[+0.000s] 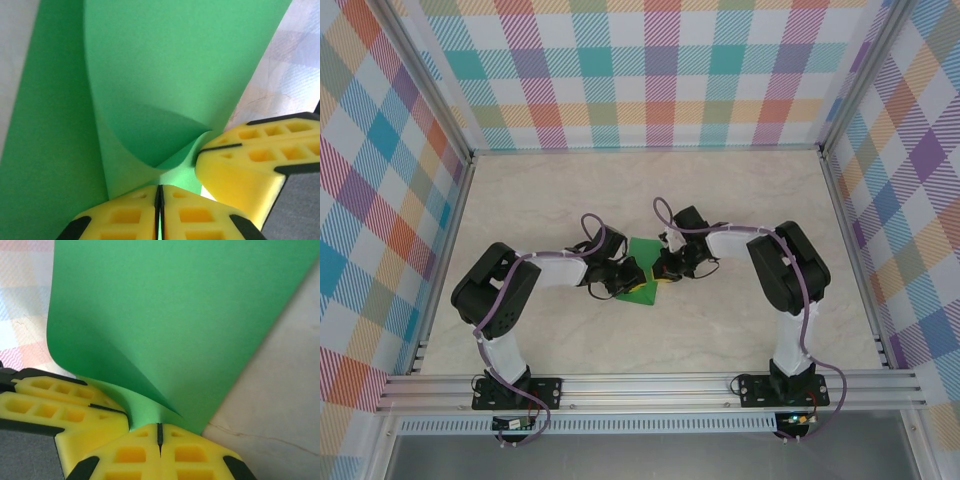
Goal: Fold a paper plane with a square sheet of paper (pick it up from the middle)
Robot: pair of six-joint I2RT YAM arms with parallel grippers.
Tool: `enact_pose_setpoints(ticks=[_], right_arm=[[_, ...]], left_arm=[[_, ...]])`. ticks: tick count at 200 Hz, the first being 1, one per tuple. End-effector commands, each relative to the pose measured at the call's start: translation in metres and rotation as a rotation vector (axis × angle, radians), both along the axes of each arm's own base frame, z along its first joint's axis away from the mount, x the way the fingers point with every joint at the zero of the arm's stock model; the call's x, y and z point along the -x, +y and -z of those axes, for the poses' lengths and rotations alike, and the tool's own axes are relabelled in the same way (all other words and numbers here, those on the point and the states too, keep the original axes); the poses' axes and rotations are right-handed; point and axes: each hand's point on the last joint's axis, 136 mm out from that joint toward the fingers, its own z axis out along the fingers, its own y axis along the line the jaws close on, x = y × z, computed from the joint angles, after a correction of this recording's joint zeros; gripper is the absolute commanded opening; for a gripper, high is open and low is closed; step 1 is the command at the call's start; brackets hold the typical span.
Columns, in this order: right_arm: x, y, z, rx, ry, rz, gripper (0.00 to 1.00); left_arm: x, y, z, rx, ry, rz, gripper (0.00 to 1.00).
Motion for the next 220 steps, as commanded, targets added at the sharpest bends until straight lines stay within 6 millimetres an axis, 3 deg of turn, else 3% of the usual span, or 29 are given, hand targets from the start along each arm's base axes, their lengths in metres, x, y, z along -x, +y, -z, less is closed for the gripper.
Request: enact_pose_setpoints(ticks=[1, 55, 74, 135, 220], right_arm=[[0.001, -0.012, 0.018, 0.099, 0.004, -0.018, 0.03], [0.004, -0.028, 0.03, 0.196, -0.011, -0.04, 0.03], [0.004, -0.029, 0.032, 0.204, -0.009, -0.044, 0.02], [0.006, -0.031, 0.036, 0.222, -0.003, -0.051, 0.02], [0.006, -0.046, 0.041, 0.309, -0.039, -0.1, 0.02]], left_arm=[[0.011, 0.01, 0.013, -0.093, 0.053, 0.013, 0.11], [-0.014, -0.007, -0.023, -0.039, -0.077, 0.058, 0.11], [-0.02, -0.011, -0.026, -0.031, -0.098, 0.058, 0.11], [-0.024, -0.002, 0.0, -0.1, -0.079, 0.035, 0.1], [-0.028, 0.044, 0.031, -0.18, -0.052, -0.071, 0.07]])
